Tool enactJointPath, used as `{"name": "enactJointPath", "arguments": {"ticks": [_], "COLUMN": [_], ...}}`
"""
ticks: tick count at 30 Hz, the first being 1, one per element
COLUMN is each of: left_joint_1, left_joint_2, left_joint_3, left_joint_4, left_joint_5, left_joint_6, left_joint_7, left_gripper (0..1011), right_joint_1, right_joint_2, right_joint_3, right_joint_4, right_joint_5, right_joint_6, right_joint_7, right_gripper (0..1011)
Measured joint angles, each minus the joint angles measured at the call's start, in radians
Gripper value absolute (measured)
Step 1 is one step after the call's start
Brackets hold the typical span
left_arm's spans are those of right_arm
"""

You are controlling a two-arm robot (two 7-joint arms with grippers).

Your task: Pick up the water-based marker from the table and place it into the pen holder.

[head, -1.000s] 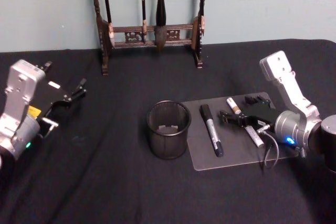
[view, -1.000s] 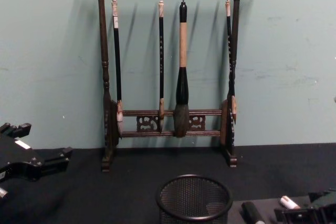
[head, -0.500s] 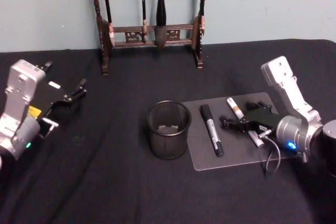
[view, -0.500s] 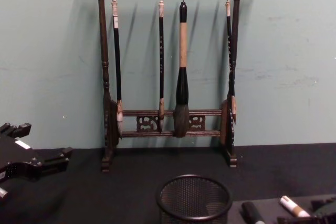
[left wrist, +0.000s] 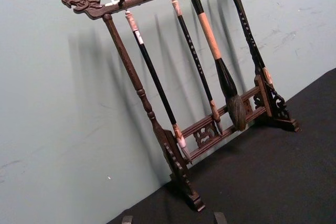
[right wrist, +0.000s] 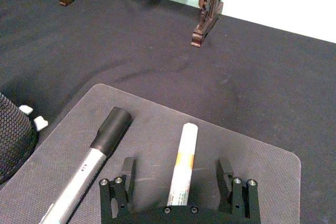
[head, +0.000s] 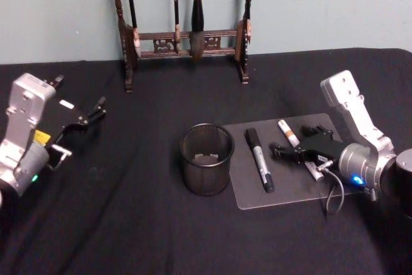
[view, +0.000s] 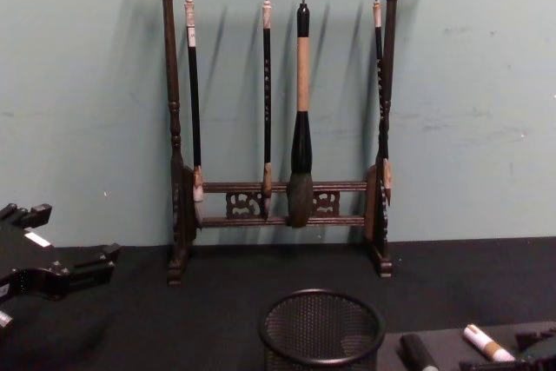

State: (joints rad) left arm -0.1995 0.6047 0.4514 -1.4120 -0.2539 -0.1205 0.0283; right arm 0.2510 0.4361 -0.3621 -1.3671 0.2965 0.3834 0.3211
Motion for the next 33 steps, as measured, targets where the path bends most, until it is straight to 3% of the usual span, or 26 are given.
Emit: {"name": "enactJointPath", "arguments": {"ticks": [22, 27, 33], "left_joint_1": [0.0, 0.0, 0.0], "left_joint_2": [0.0, 0.0, 0.0], "left_joint_3": [0.0, 0.0, 0.0], "left_joint_4": [0.0, 0.0, 0.0], "left_joint_5": [0.0, 0.0, 0.0], "left_joint_6": [0.0, 0.0, 0.0], "left_joint_7": [0.0, 0.0, 0.0], "left_gripper": [1002, 1001, 1001], "right_joint_1": [-0.003, -0.002, -0.002], "right_joint_2": [-0.005, -0.005, -0.004], "right_joint_3": [0.007, 0.007, 0.006], "right_joint_4": [-0.001, -0.001, -0.001], "right_joint_5": [-0.015, -0.014, -0.013], "right_joint_6": [0.001, 0.001, 0.0], "right_joint_7": [0.007, 0.006, 0.006], "right_gripper": [996, 912, 744]}}
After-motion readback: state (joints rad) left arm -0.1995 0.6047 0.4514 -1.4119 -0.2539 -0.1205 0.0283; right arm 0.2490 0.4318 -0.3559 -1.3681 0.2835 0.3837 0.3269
